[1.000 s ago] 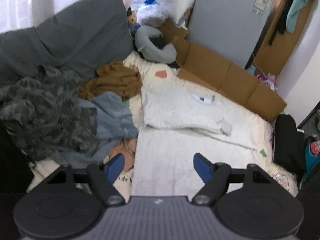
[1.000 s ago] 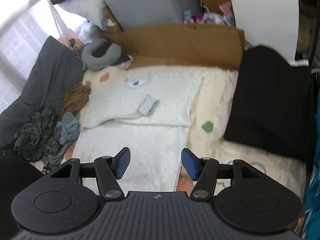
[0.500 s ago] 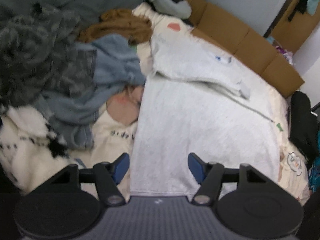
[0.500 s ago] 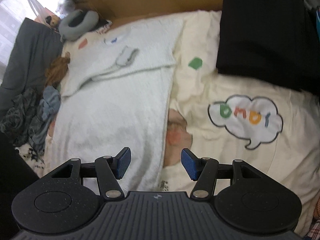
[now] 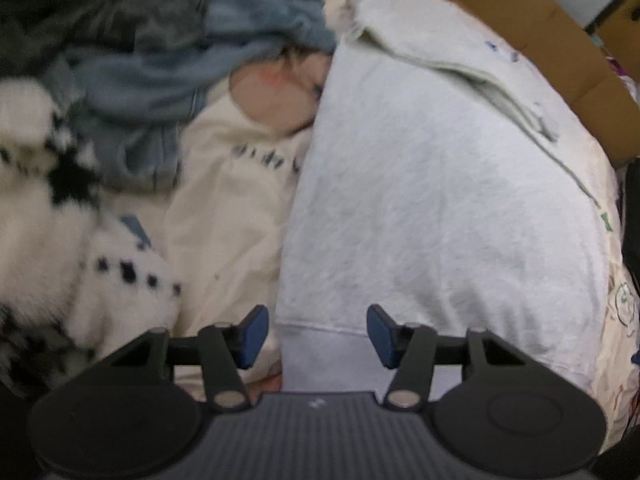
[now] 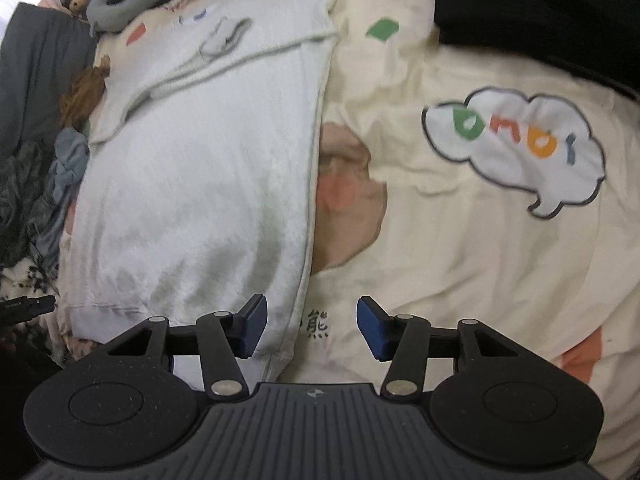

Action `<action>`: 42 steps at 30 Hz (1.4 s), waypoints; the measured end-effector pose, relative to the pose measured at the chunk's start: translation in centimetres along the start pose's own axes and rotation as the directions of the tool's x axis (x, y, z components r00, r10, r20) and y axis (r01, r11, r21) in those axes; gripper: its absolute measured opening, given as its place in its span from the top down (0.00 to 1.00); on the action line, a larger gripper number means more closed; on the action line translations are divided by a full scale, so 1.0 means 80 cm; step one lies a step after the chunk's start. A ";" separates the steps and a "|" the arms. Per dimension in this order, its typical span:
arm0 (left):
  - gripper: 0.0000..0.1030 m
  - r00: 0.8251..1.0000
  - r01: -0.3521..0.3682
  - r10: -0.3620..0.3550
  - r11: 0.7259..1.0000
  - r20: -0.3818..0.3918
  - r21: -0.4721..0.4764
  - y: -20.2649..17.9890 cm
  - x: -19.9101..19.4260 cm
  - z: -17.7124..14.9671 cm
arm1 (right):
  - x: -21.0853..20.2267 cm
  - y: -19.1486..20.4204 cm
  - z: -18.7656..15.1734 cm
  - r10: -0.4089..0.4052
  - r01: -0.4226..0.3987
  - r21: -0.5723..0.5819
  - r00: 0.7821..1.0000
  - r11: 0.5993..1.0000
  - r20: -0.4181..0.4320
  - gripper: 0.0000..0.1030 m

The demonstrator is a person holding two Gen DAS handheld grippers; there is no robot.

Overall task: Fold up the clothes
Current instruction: 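Move both grippers to the sweatshirt hem and pinch it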

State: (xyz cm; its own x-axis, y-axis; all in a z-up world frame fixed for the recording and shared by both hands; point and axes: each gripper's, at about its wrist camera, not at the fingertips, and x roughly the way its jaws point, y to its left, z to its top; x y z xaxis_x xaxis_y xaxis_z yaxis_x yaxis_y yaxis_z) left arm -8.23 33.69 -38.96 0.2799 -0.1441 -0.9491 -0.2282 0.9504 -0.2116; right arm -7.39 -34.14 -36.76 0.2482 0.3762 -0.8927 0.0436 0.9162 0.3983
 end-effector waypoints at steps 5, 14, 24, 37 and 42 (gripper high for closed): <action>0.49 0.999 -0.003 0.001 0.999 -0.049 -0.035 0.009 0.029 -0.013 | 0.028 0.002 -0.014 0.000 0.000 0.001 0.999 1.000 -0.034 0.45; 0.50 0.996 0.001 -0.008 0.997 -0.093 -0.075 0.014 0.051 -0.032 | 0.064 0.003 -0.038 0.049 -0.046 0.036 0.995 0.998 -0.081 0.50; 0.58 0.995 -0.005 -0.003 0.997 -0.101 -0.081 0.011 0.044 -0.043 | 0.109 0.012 -0.053 0.123 -0.109 0.109 0.984 0.988 -0.128 0.50; 0.67 0.995 0.007 -0.013 0.998 -0.103 -0.059 0.005 0.031 -0.060 | 0.102 -0.001 -0.059 0.195 -0.172 0.204 0.975 0.964 -0.102 0.75; 0.64 0.996 0.017 -0.024 0.997 -0.083 -0.077 0.009 0.031 -0.065 | 0.109 0.005 -0.057 0.193 -0.166 0.203 0.974 0.965 -0.118 0.70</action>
State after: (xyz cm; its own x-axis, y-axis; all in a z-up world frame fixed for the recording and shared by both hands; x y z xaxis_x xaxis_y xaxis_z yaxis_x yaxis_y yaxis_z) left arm -12.58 32.56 -42.65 0.2069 -0.1889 -0.9599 -0.2947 0.9236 -0.2453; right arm -9.63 -29.86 -45.38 0.1359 0.5592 -0.8178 0.1974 0.7936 0.5755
